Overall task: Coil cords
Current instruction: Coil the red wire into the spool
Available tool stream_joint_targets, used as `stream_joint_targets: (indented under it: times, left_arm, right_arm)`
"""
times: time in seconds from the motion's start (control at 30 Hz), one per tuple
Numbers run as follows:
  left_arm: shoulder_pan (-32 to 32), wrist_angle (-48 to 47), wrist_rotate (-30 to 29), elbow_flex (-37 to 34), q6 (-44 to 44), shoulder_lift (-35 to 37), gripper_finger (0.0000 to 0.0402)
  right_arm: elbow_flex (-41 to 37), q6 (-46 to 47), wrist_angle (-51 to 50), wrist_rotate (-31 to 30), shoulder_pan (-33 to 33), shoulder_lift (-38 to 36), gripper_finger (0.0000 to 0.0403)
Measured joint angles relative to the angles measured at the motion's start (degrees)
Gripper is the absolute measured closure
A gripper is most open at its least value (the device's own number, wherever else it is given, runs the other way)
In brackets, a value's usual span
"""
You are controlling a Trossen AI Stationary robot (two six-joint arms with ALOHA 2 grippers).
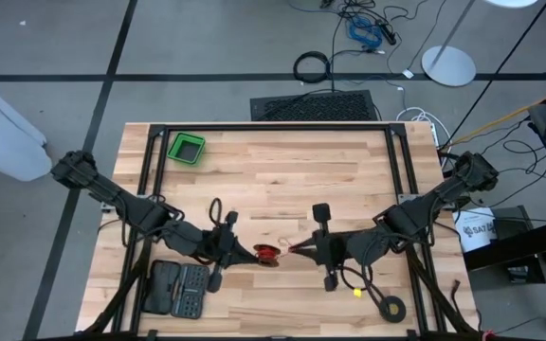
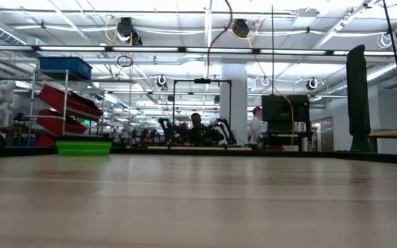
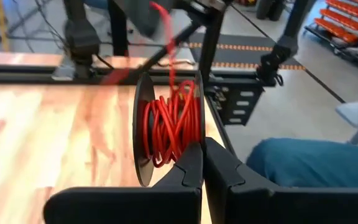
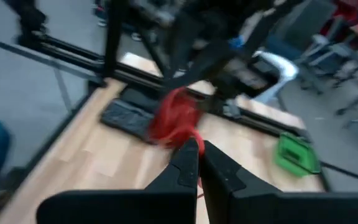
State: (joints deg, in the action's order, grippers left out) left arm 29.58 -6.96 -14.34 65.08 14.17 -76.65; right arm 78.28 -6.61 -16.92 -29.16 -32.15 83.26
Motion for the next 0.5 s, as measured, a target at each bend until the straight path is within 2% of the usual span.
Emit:
stream_joint_targets:
  times: [0.07, 0.2, 0.5]
  left_arm:
    - [0.0, -0.03, 1.54, 0.0, 0.44, -0.71, 0.0401]
    - [0.0, 1.63, 3.65, 0.0, 0.47, -2.04, 0.0401]
    - [-1.25, 5.88, 7.94, 0.0, -1.41, -3.01, 0.0401]
  right_arm:
    - [0.0, -2.13, 0.27, -2.22, 0.26, 0.16, 0.0403]
    - [0.0, -5.09, 1.42, -1.95, 1.71, 0.35, 0.0403]
    - [0.0, -6.79, 5.56, 3.76, 5.61, 1.07, 0.0403]
